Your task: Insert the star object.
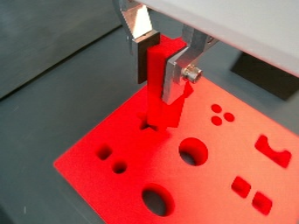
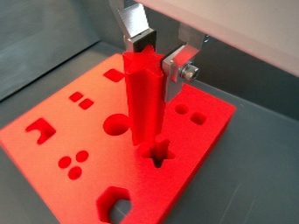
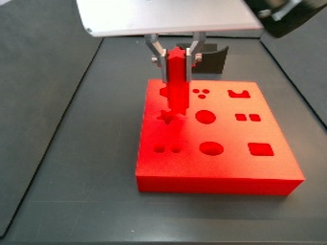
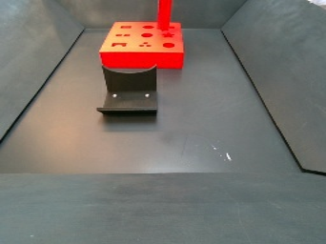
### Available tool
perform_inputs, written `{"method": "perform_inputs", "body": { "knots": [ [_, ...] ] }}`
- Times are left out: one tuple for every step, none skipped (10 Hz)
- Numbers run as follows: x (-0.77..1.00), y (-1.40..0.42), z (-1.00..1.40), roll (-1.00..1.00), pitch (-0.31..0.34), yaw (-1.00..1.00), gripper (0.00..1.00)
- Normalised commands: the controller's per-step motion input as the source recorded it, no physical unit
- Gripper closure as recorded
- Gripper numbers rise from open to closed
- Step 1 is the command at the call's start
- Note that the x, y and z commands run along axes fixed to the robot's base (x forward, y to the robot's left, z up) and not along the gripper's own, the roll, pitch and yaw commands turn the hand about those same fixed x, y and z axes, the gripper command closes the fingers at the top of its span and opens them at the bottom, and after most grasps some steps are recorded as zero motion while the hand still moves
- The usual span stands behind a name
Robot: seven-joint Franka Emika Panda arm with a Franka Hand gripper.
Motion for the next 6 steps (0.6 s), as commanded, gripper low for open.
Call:
{"method": "perform_inputs", "body": {
  "knots": [
    [0.00, 0.00, -0.03, -0.06, -0.046, -1.00, 1.00],
    [0.00, -0.01, -0.03, -0.10, -0.051, -1.00, 1.00],
    [-0.05, 0.00, -0.10, -0.15, -0.040, -0.92, 1.00],
    [-0.09, 0.00, -0.15, -0.15, -0.027, -0.90, 1.00],
    [-0.13, 0.00, -0.14, -0.08, 0.000, -0.91, 1.00],
    [-0.20, 0.00, -0.20, -0.09, 0.000, -0.87, 1.00]
  ]
}}
